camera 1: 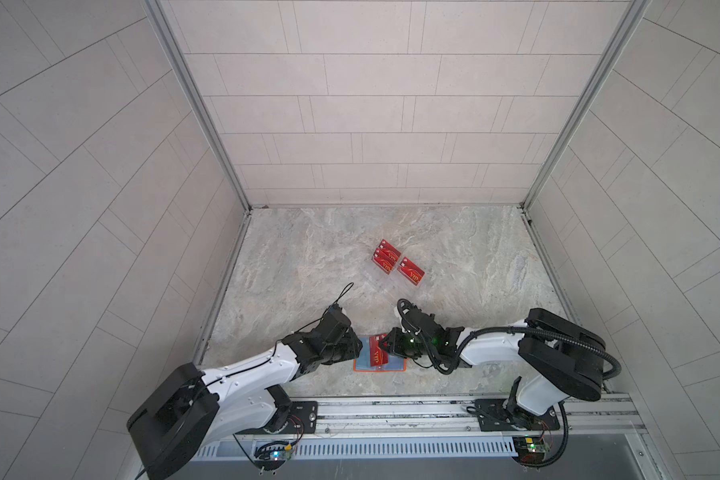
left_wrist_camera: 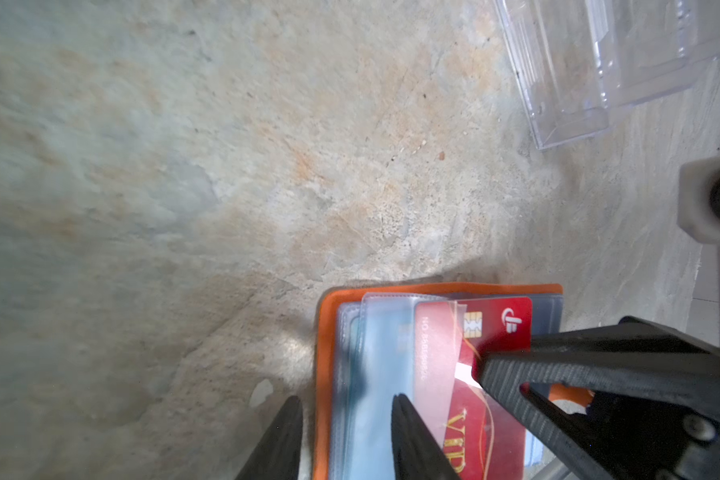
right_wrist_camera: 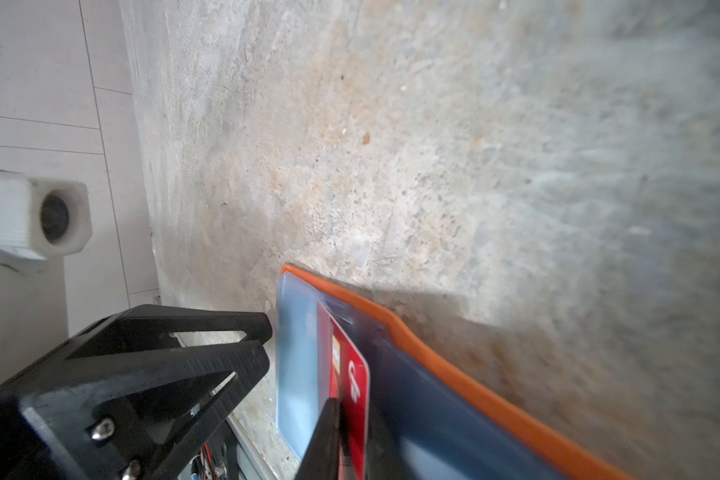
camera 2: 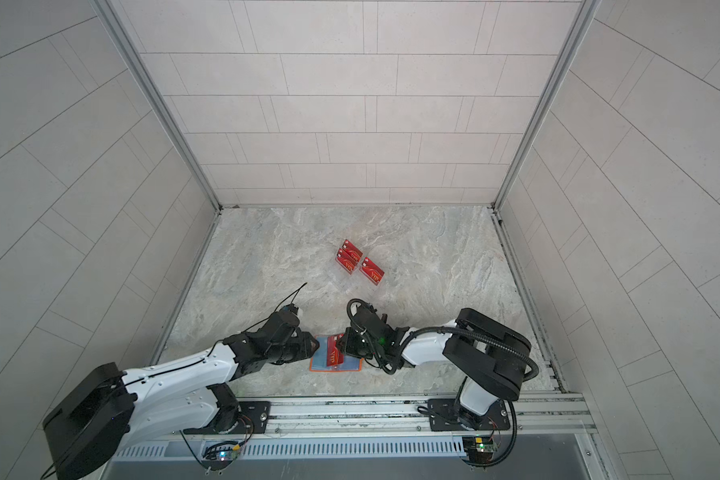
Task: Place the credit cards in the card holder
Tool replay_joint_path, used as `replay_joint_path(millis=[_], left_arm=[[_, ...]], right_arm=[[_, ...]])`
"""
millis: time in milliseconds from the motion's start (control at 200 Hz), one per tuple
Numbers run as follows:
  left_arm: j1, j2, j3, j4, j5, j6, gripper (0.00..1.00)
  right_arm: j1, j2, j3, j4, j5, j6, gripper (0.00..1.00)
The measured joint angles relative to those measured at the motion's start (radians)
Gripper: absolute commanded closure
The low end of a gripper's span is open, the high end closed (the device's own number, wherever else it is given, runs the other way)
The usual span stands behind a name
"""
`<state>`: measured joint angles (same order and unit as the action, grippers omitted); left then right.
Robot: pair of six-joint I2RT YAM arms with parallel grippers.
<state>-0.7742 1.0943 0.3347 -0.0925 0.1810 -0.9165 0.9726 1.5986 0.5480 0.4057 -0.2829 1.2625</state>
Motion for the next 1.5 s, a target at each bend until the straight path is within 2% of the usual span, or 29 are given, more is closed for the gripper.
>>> replay_joint_path(millis=[265, 426, 506, 776, 1051, 1322, 1502], left_arm=[[0.000, 0.002, 0.000, 0.003, 0.002, -0.003, 0.50], [0.000, 0.018, 0.000, 0.025, 0.011, -0.002, 0.49], [0.000, 0.037, 0.002, 0.052, 0.022, 0.000, 0.48], [0.000, 0.077, -0.001, 0.134, 0.056, -0.007, 0.48], [0.002, 0.047, -0.025, 0.142, 0.070, -0.031, 0.49], [0.002, 0.011, -0.032, 0.095, 0.072, -0.047, 0.51], [-0.003, 0.003, -0.033, 0.086, 0.065, -0.077, 0.52]], right_arm=[[0.023, -0.021, 0.028, -0.095, 0.028, -0.032, 0.64], [0.036, -0.037, 0.075, -0.201, 0.035, -0.072, 0.49], [0.047, -0.037, 0.111, -0.256, 0.032, -0.095, 0.44], [0.086, 0.010, 0.220, -0.422, 0.016, -0.164, 0.45], [0.098, 0.069, 0.352, -0.592, 0.022, -0.256, 0.46], [0.107, 0.103, 0.440, -0.677, 0.025, -0.329, 0.46], [0.114, 0.146, 0.468, -0.715, 0.022, -0.359, 0.42]])
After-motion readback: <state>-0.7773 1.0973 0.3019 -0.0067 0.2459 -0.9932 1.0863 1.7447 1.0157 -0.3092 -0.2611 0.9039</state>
